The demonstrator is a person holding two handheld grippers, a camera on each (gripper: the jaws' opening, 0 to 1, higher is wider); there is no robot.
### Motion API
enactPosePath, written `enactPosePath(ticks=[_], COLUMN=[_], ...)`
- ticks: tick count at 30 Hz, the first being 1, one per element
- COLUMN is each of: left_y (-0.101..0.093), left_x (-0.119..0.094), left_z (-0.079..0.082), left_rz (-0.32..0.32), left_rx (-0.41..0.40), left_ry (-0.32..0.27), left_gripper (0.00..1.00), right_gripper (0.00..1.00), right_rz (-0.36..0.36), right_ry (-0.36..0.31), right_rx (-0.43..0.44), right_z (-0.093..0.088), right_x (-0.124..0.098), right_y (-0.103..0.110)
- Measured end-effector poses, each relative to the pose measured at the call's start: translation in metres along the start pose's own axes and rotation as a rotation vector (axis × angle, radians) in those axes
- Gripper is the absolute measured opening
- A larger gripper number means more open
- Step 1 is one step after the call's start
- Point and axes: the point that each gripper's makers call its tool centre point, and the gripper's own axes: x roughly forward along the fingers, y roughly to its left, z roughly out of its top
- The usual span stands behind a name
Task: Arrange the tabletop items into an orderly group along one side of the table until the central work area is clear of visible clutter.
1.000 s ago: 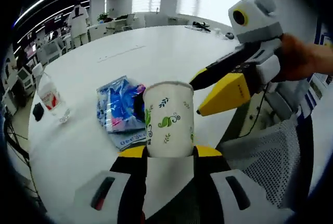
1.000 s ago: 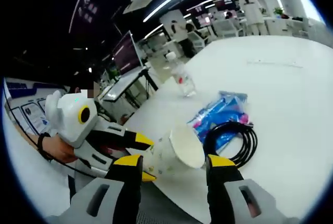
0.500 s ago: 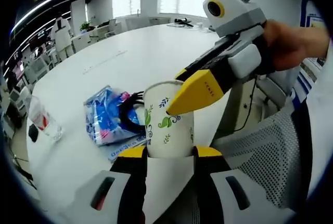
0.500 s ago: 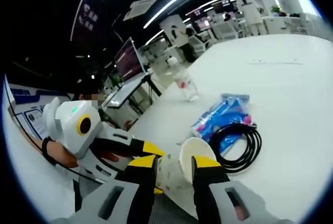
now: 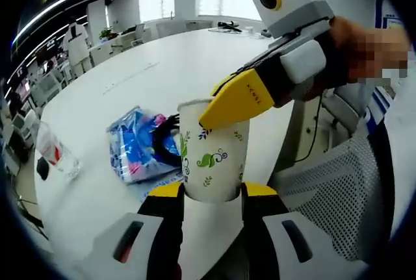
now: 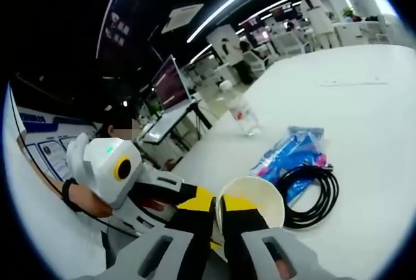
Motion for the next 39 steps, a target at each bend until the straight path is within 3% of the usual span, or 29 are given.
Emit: enactPosePath(ticks=[9,11,14,20,27,31,39], left_y=[0.016,0.022,0.030,0.039,0.066,0.088,0.124], left_x=[-0.001,-0.002,-0.001,-0.004,-0.018,-0.030,-0.054], left_z=[-0.007,-0.009,-0.015,-0.016,-0.020,-0.030,-0.046], left_rz=[0.039,0.049,0.070,0.091,0.167,0.215,0.303], left_rx=[-0.058,-0.065,-0.053,-0.123,-0.274,-0.366,-0.523], left_ry=[0.008,0.010,0.025,0.007,-0.047,-0.072,-0.143], left_gripper=[0.34,0.27,0.30,0.31,0.31,0.31,0.33], right_gripper=[0.00,0.00,0.00,0.00,0.00,0.00,0.00], right_rz=[-0.003,-0.012,-0.015,-0.033,-0.047,-0.059,-0.063], right_ry=[-0.010,-0.005,-0.003,0.013,0.028,0.038,0.057], right_rx=[0.019,0.006,0.001,-0.007,-0.020,0.003,-0.037], right_z=[0.004,0.006,0.011,0.011,0.015,0.017,0.034], right_x=[0.005,0.006,0.007,0.008,0.012,0.016,0.033], right_y=[-0.002,-0.005,-0.010,-0.022,-0.028,-0.031,-0.031])
